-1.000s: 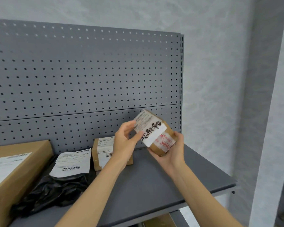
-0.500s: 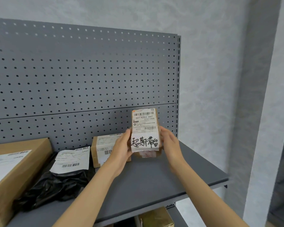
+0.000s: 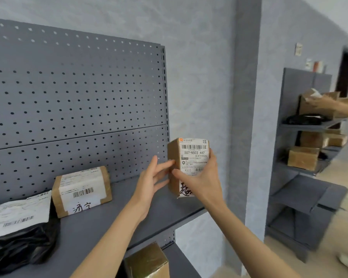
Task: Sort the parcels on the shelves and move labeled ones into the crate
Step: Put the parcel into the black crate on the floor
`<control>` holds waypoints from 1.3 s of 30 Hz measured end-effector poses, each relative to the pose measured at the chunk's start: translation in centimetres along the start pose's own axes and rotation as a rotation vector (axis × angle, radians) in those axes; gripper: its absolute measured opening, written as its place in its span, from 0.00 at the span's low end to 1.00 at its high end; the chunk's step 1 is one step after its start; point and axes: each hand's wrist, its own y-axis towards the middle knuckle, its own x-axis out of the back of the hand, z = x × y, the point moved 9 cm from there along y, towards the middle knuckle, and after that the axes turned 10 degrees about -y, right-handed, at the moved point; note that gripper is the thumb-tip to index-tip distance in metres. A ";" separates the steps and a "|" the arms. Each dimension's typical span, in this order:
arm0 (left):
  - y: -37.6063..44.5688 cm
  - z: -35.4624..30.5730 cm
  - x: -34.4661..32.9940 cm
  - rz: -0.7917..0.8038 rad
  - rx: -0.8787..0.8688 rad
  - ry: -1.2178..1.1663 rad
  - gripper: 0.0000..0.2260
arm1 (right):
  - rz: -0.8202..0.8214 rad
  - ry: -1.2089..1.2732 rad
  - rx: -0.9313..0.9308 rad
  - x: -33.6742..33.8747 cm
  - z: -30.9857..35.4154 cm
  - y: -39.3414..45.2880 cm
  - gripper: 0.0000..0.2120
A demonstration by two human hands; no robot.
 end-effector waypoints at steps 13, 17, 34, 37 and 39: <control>-9.2 5.4 -25.5 0.570 0.083 -0.140 0.13 | -0.675 -0.401 -0.340 28.9 -7.5 -18.7 0.50; -20.0 6.0 -34.5 0.860 0.115 -0.143 0.17 | -0.895 -0.554 -0.499 37.4 -6.8 -31.8 0.49; -86.7 -6.8 -40.3 2.054 -0.127 -0.233 0.18 | -1.548 -1.033 -1.250 44.4 14.6 -97.8 0.49; -97.8 -8.6 -36.7 2.175 -0.131 -0.241 0.19 | -1.532 -1.019 -1.391 41.6 18.1 -108.4 0.49; -104.8 -9.4 -34.3 2.240 -0.145 -0.259 0.19 | -1.517 -1.002 -1.480 39.5 20.4 -115.0 0.49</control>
